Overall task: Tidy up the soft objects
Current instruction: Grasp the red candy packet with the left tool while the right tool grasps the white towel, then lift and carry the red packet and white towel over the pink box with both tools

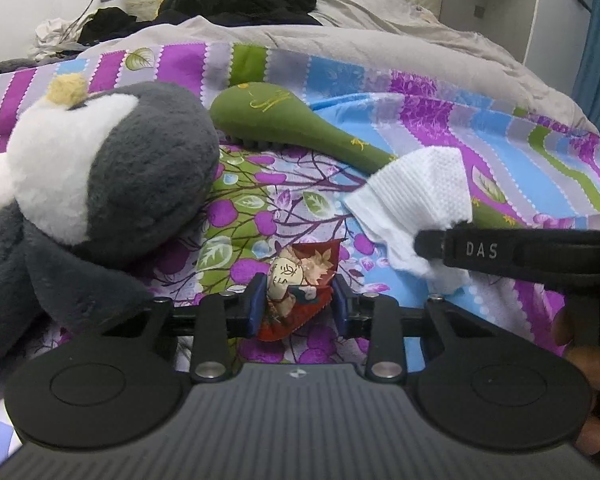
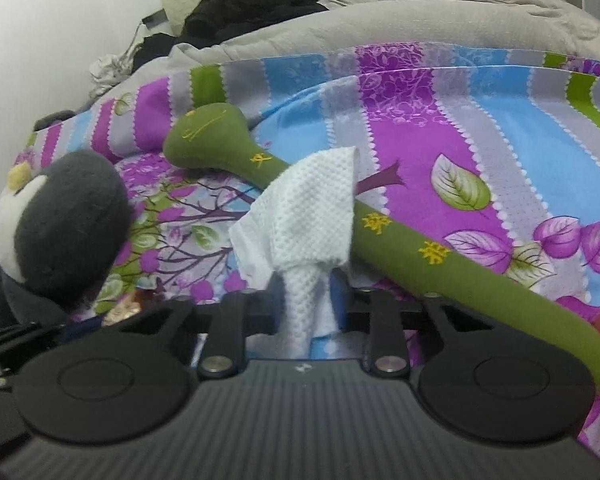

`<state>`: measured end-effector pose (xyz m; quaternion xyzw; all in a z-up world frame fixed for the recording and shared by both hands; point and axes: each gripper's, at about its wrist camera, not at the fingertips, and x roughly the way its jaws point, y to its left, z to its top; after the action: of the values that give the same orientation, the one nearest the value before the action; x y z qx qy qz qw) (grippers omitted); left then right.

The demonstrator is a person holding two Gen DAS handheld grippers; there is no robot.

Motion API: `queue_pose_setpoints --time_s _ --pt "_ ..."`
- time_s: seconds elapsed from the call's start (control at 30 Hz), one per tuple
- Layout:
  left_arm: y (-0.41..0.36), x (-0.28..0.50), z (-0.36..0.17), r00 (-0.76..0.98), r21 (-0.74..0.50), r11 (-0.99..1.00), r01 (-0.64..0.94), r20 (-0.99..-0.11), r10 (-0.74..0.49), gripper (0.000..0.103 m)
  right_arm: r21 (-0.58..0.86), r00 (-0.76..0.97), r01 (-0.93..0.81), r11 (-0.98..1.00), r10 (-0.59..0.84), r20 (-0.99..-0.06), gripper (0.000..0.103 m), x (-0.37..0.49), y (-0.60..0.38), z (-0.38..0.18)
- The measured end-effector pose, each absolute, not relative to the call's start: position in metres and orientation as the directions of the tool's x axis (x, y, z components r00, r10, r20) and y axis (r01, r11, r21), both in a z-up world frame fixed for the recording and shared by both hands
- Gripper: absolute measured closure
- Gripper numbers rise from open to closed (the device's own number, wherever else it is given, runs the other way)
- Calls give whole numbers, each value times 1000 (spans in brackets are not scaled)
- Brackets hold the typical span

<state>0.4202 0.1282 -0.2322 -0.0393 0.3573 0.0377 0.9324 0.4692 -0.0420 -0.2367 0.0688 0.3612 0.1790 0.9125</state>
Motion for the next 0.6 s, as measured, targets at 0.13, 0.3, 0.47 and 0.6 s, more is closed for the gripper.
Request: queue_pose_setpoints --time_s 0.13,0.3,0.47,0.6 --pt "129 412 -224 743 -74 991 -110 -669 32 64 256 662 -268 929 370 -652 95 468 -46 -234" --pt "125 396 -210 747 -91 990 -111 -665 23 64 246 673 -260 934 357 -647 96 452 -51 -223" --pt "118 373 -193 750 -116 987 -108 -661 5 64 237 682 -252 938 346 -644 96 430 -61 -209" --pt "114 353 -180 750 -138 985 -107 -661 -11 64 233 686 -246 941 339 -644 96 407 -68 -199"
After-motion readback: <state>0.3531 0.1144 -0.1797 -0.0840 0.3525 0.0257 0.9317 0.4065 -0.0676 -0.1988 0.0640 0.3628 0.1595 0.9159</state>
